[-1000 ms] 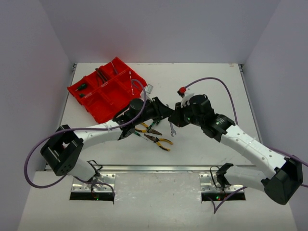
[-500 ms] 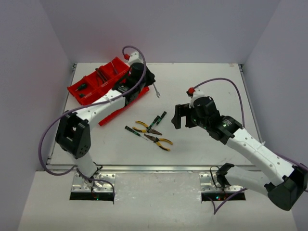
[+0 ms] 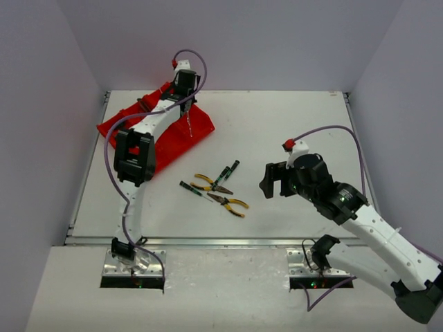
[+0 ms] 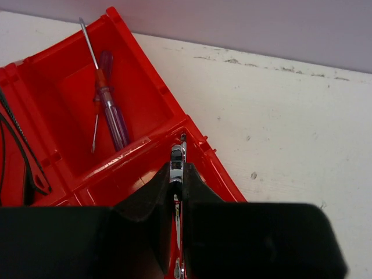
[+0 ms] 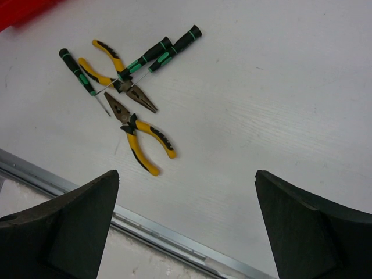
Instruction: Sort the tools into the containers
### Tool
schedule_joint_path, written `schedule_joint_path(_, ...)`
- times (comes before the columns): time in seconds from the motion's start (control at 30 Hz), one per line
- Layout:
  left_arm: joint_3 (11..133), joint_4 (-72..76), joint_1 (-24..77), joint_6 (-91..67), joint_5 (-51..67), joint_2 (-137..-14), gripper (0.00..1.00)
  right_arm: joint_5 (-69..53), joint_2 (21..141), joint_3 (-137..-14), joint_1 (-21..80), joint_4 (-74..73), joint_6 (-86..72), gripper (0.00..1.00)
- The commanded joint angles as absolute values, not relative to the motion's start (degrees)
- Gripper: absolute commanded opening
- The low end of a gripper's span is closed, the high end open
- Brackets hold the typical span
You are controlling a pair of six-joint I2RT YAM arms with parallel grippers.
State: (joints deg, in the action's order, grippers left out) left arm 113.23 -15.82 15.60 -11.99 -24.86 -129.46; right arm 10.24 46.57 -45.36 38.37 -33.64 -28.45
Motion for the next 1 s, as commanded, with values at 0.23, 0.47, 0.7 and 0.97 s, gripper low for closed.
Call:
schedule_joint_path(0.23,113.6,-15.1,15.0,-10.6,-23.0,-129.7,0.39,9.2,49.6,-44.7,38.4,-31.4,-28.3,0.99)
schedule_joint_path(0.47,113.6,-20.2,15.1,-17.3,-21.9,-114.4,1.0,4.9,58.1,-47.1,38.4,-26.5,-27.3,0.99)
schedule_joint_path(0.7,92.7,-23.4,15.1,-27.8,-16.1,-80.9,1.0,4.0,77.6,-53.8,38.4,-24.5,-24.3,0.99)
schedule_joint_path(0.97,60.2,-23.8,15.1,-29.4,-11.0,-43.0,1.0,14.0,92.4,-62.9,39.9,-27.4,-35.8,0.99)
